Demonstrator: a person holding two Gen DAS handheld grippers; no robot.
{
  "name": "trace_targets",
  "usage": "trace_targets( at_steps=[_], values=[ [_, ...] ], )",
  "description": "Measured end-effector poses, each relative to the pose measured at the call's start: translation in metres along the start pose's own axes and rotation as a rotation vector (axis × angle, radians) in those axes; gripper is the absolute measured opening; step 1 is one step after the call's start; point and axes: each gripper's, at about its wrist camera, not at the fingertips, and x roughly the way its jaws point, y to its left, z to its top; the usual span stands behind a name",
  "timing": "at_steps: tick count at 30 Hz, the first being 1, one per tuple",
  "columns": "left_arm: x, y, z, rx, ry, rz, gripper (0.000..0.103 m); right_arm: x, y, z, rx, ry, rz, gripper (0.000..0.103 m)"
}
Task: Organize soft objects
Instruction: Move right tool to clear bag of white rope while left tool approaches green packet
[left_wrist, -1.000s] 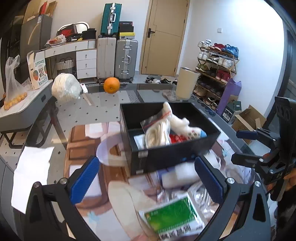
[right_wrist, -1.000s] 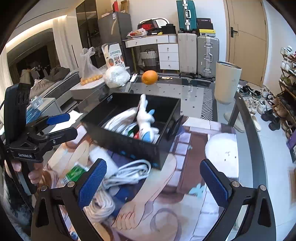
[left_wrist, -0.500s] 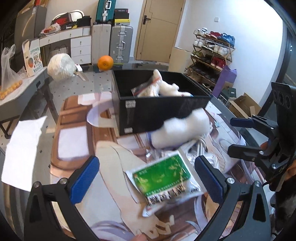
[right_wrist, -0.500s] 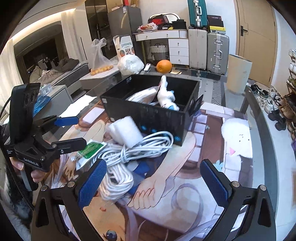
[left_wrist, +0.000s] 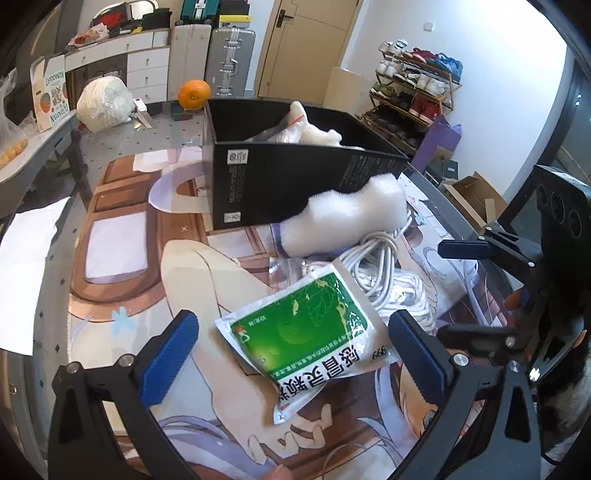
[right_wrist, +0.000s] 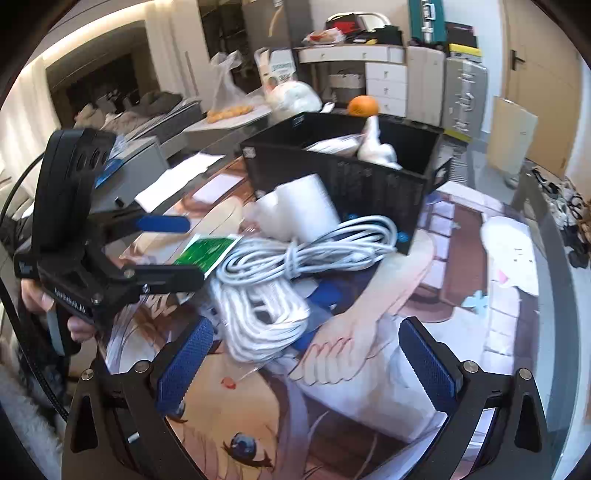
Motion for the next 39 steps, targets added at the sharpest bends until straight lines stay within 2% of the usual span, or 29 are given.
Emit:
trace_targets(
  at_steps=[7, 17, 22, 23, 24, 27, 30, 39],
  values=[
    [0.003, 0.001, -0.005, 0.027, 0.033, -0.002, 0.103, 0.021, 0.014, 0.000, -0.072, 0.043, 0.017, 0.102],
    [-0.003, 0.021, -0.002, -0.020, 0.022, 0.008, 0.103, 0.047, 0.026, 0.015, -0.147, 0.071, 0.060, 0.102],
    [-0.006, 0.022, -0.004, -0.011, 0.018, -0.016, 0.103, 0.054, 0.032, 0.018, -0.166, 0.082, 0.042, 0.100],
    [-0.006, 0.021, -0.005, -0.008, 0.020, -0.021, 0.103, 0.055, 0.034, 0.018, -0.174, 0.083, 0.039, 0.094],
    [-0.007, 0.020, -0.005, -0.005, 0.021, -0.020, 0.103, 0.055, 0.036, 0.018, -0.185, 0.077, 0.030, 0.082],
    [-0.004, 0.019, -0.004, 0.004, 0.025, -0.024, 0.103, 0.053, 0.038, 0.020, -0.191, 0.064, 0.023, 0.066],
    [-0.003, 0.015, -0.003, 0.016, 0.027, -0.022, 0.103, 0.050, 0.038, 0.018, -0.197, 0.060, 0.024, 0.057],
    [0.000, 0.011, -0.002, 0.042, 0.035, -0.013, 0.103, 0.032, 0.028, 0.003, -0.159, 0.047, 0.063, 0.050]
  ],
)
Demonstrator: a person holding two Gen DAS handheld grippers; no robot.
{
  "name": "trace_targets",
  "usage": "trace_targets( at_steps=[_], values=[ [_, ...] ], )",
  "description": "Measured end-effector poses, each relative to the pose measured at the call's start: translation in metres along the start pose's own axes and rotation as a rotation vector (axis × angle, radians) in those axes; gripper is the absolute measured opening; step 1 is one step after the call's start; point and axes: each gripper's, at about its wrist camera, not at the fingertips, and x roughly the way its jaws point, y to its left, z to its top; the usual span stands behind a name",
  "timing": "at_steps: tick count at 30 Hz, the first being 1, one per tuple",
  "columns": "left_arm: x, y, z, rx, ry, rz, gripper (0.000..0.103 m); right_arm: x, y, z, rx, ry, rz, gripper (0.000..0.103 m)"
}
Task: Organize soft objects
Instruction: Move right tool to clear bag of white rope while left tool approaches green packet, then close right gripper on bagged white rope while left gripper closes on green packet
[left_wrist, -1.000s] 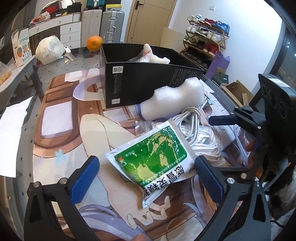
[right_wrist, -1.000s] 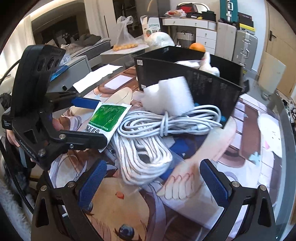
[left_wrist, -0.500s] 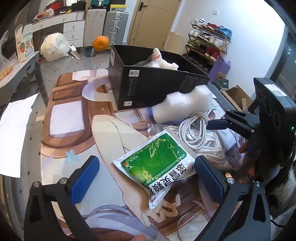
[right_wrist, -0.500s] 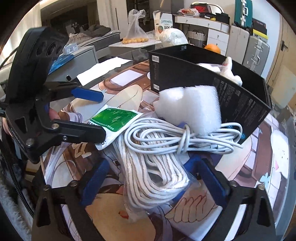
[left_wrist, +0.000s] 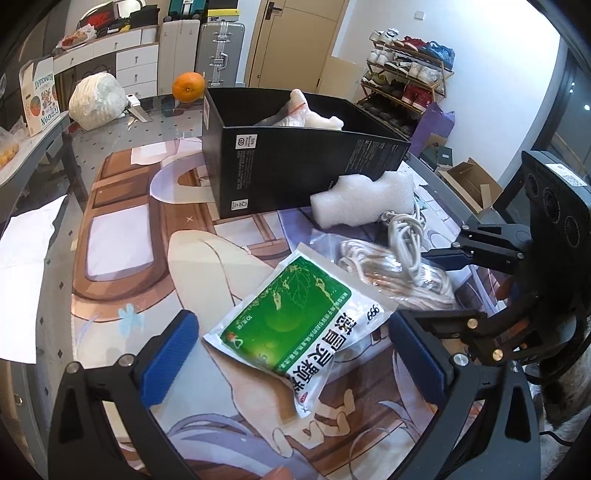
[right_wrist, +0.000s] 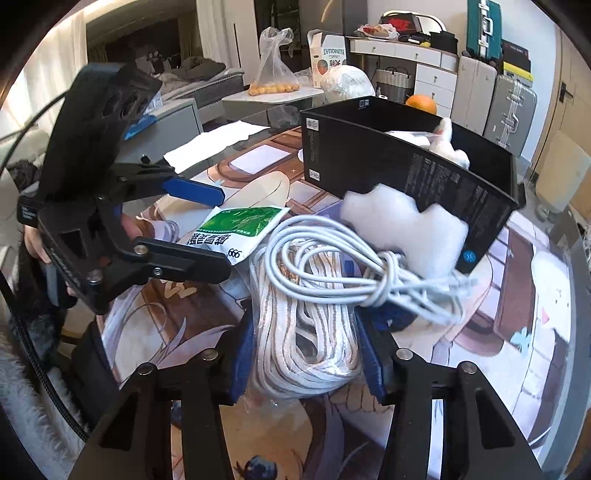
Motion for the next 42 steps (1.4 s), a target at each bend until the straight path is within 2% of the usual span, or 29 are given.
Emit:
trace_targets(
  at_steps=[13, 19, 21, 24, 25, 26, 27, 28, 33, 37, 42],
  values=[
    [0.012, -0.015, 0.002, 0.096, 0.036, 0.082, 0.103, -0.034, -0.009, -0.034, 0.013, 0.038, -0.069, 0.051],
    [0.018, -0.030, 0.000, 0.206, 0.073, 0.107, 0.102, -0.032, -0.007, -0.033, 0.005, 0.034, -0.073, 0.057],
    [0.018, -0.030, 0.001, 0.213, 0.073, 0.097, 0.102, -0.028, -0.004, -0.030, -0.008, 0.031, -0.075, 0.065],
    [0.014, -0.030, 0.001, 0.224, 0.053, 0.092, 0.092, -0.023, -0.002, -0.027, -0.010, 0.024, -0.081, 0.069],
    [0.012, -0.030, 0.000, 0.231, 0.043, 0.089, 0.083, -0.022, -0.001, -0.026, -0.010, 0.015, -0.081, 0.069],
    [0.010, -0.031, 0.000, 0.240, 0.032, 0.082, 0.072, -0.022, 0.000, -0.026, -0.009, 0.010, -0.081, 0.064],
    [0.009, -0.032, -0.001, 0.244, 0.024, 0.077, 0.065, -0.023, 0.000, -0.026, -0.009, 0.002, -0.078, 0.056],
    [0.008, -0.031, -0.001, 0.245, 0.017, 0.076, 0.062, -0.024, 0.001, -0.026, -0.012, -0.002, -0.077, 0.053],
    [0.007, -0.029, -0.001, 0.232, 0.007, 0.084, 0.057, -0.028, 0.002, -0.028, -0.014, -0.015, -0.070, 0.046],
    [0.003, -0.030, -0.002, 0.221, 0.002, 0.098, 0.051, -0.033, 0.003, -0.031, -0.003, -0.023, -0.057, 0.045],
    [-0.005, -0.022, -0.006, 0.177, -0.018, 0.109, 0.050, -0.040, 0.006, -0.033, 0.008, -0.042, -0.022, 0.045]
  ],
)
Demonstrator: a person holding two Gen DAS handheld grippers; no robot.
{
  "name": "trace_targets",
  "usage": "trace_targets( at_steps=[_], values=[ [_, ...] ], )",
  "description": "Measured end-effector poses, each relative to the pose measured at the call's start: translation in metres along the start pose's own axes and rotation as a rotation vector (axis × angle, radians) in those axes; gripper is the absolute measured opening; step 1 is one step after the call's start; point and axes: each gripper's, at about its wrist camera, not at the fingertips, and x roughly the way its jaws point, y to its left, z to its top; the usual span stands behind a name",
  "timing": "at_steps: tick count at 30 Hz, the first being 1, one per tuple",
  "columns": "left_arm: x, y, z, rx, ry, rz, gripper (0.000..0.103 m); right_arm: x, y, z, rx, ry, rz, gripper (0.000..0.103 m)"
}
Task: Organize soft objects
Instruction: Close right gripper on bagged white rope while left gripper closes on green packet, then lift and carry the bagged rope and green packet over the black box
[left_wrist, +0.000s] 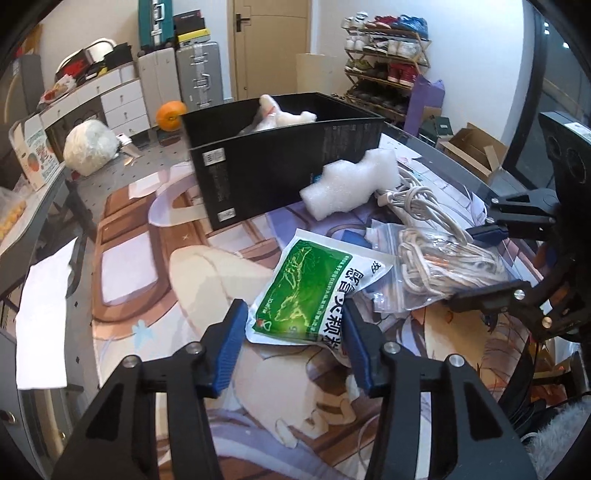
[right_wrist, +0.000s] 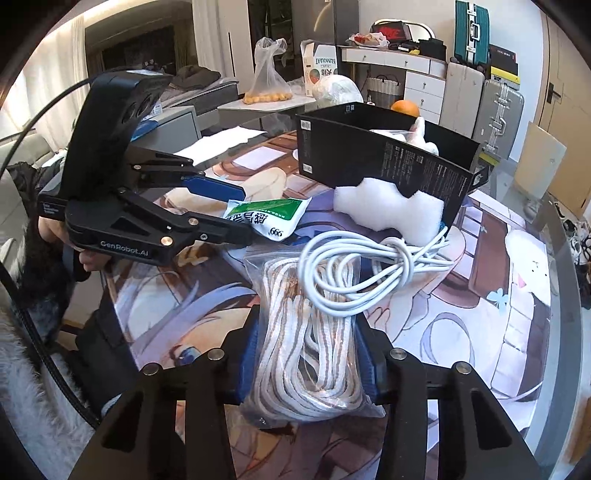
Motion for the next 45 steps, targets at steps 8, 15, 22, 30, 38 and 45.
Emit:
trace_targets(
  at_steps=[8, 15, 22, 30, 38, 45],
  values=[
    [-0.022, 0.013, -0.005, -0.064, -0.050, 0.038, 0.050, -0.003, 0.019, 0.007, -0.036, -0.034, 0.046, 0.045],
    [-0.048, 0.028, -0.003, -0.127, -0.111, 0.064, 0.050, -0.015, 0.034, 0.019, -0.057, -0.095, 0.082, 0.045],
    [-0.056, 0.037, 0.004, -0.158, -0.145, 0.078, 0.050, -0.025, 0.032, 0.031, -0.061, -0.136, 0.039, 0.045],
    [-0.048, 0.038, 0.027, -0.184, -0.175, 0.062, 0.050, -0.036, -0.001, 0.043, 0.011, -0.173, -0.081, 0.045],
    [-0.029, 0.037, 0.067, -0.196, -0.205, 0.044, 0.050, -0.038, -0.044, 0.068, 0.117, -0.201, -0.194, 0.045],
    [-0.005, 0.040, 0.100, -0.207, -0.202, 0.044, 0.050, -0.026, -0.072, 0.092, 0.152, -0.201, -0.242, 0.045]
  ],
)
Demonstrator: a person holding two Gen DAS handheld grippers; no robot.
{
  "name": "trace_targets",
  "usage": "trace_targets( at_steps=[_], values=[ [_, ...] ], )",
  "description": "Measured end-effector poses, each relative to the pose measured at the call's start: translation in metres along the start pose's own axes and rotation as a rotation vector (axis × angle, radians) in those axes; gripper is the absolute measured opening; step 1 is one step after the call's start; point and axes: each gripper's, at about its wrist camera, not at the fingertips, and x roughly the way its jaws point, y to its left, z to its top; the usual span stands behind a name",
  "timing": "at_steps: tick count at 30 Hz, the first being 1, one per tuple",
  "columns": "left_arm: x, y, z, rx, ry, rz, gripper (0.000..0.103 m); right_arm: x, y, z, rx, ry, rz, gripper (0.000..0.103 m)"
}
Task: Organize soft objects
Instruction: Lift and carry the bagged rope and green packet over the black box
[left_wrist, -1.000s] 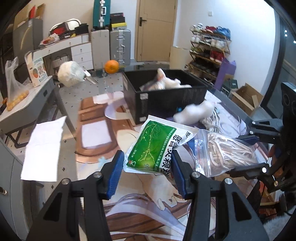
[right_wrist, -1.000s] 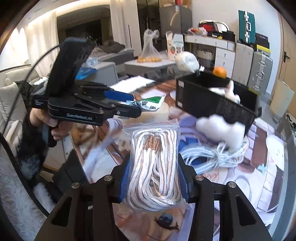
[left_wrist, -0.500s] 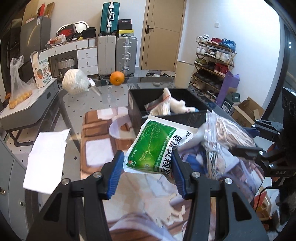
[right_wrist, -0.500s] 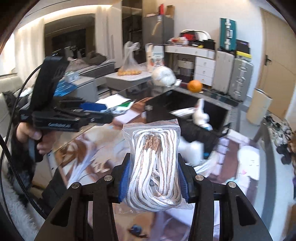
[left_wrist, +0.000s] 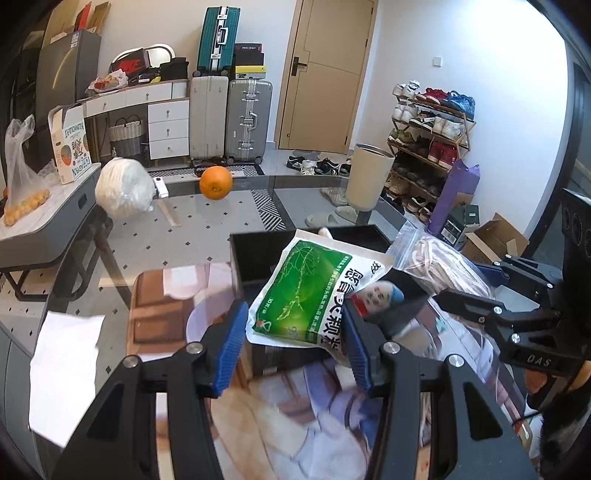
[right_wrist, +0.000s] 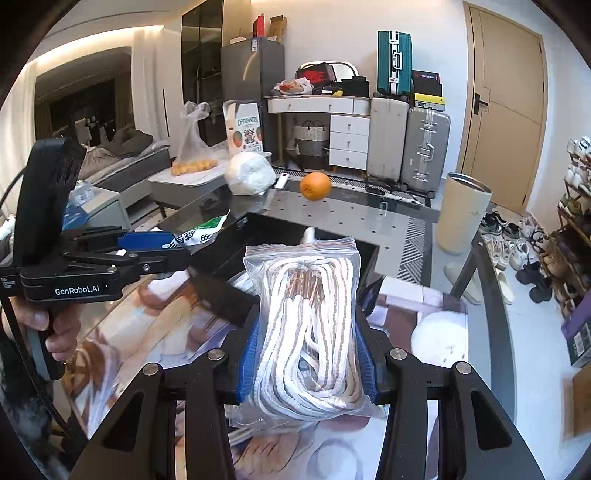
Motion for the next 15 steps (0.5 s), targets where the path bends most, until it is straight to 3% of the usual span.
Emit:
trace_targets(
  at_steps=[15],
  values=[
    [0.047, 0.001, 0.017, -0.023, 0.088, -0.004, 0.050, 0.048, -0.011, 0.030, -0.023, 0.062, -0.016, 0.045]
  ],
)
